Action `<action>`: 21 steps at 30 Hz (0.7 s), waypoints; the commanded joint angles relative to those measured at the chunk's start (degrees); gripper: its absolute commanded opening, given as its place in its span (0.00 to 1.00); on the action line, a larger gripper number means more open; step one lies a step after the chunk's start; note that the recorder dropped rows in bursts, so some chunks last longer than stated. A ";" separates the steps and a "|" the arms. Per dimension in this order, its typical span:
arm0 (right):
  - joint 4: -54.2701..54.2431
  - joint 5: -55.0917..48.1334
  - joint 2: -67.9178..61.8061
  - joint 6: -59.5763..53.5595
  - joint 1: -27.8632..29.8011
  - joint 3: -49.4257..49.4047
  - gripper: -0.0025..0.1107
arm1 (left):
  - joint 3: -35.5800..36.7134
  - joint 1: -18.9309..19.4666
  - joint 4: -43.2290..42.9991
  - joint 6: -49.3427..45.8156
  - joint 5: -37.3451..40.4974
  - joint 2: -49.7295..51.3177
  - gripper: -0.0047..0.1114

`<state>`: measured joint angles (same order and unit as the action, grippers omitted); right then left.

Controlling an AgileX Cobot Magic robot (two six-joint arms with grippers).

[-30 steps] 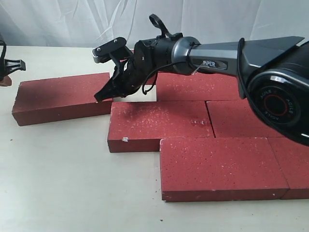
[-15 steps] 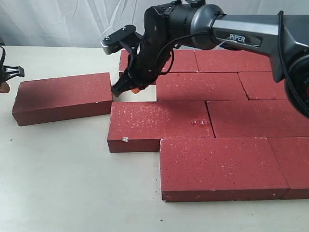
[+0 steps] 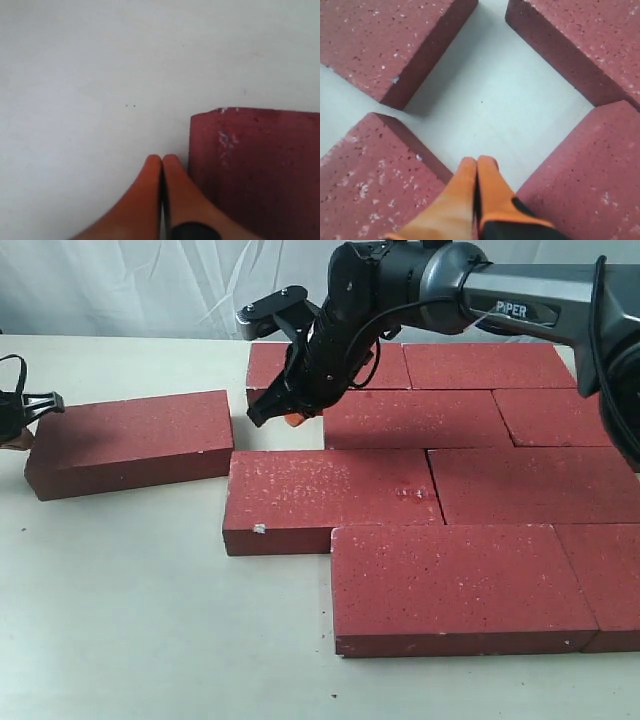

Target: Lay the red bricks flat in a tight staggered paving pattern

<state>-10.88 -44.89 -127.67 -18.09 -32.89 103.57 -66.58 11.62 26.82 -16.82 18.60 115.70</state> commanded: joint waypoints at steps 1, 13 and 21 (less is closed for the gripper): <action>-1.98 4.14 -2.35 -0.51 0.09 0.14 0.01 | 0.26 -2.84 0.83 -1.37 -3.46 0.41 0.04; -8.55 12.08 -5.72 -2.56 -1.23 0.14 0.01 | -2.20 -5.27 0.58 -1.47 -8.66 2.93 0.04; -9.02 13.78 -7.75 -5.43 -2.91 0.14 0.01 | -2.20 -5.27 0.58 -1.82 -9.29 2.93 0.04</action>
<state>-19.71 -31.99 -135.40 -22.49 -35.77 103.57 -68.45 6.71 27.12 -18.20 9.97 118.46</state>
